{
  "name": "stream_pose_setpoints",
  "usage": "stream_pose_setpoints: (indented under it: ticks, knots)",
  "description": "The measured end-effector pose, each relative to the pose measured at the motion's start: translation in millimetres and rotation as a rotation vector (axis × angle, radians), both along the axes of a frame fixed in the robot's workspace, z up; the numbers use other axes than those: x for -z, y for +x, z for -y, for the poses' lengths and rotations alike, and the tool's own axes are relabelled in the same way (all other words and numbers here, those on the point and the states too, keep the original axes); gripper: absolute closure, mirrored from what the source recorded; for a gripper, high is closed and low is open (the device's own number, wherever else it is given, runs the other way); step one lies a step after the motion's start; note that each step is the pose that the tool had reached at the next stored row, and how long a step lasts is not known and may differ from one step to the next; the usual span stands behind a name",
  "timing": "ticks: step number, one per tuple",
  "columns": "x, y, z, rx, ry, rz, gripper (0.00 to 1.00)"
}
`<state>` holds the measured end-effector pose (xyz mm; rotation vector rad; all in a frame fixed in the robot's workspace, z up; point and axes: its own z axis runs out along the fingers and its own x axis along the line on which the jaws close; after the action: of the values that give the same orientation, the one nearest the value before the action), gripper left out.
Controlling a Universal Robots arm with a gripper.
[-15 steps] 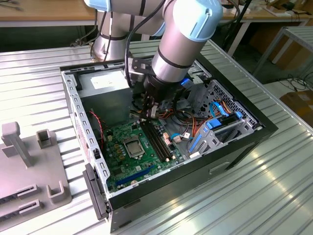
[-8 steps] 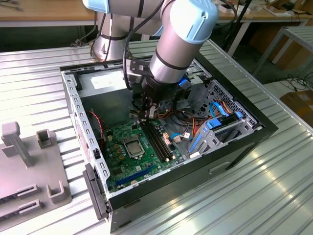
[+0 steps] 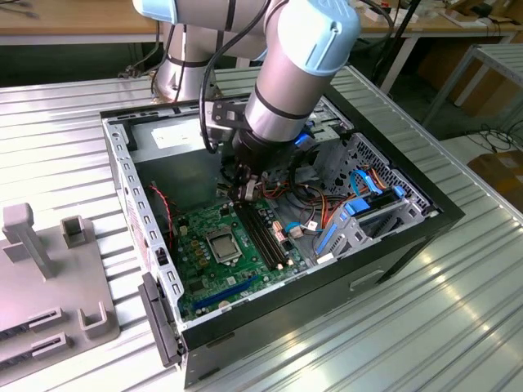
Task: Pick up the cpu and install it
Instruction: 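Install the first cpu locking lever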
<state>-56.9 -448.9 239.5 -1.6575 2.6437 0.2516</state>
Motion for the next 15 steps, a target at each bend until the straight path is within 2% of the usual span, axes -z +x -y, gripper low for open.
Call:
stream_pose_setpoints:
  ticks: [5,10,11,12,15]
  knots:
    - [0.0,-0.9,4.4,-0.004,0.0,0.0,0.89]
    - [0.0,-2.2,12.1,-0.01,0.0001,0.0,0.89]
    - [0.0,-2.8,16.1,-0.012,0.0001,0.0,0.89]
    - [0.0,-3.1,17.4,-0.013,0.0001,0.0001,0.89]
    - [0.0,-3.1,17.5,-0.014,0.0001,0.0,0.89]
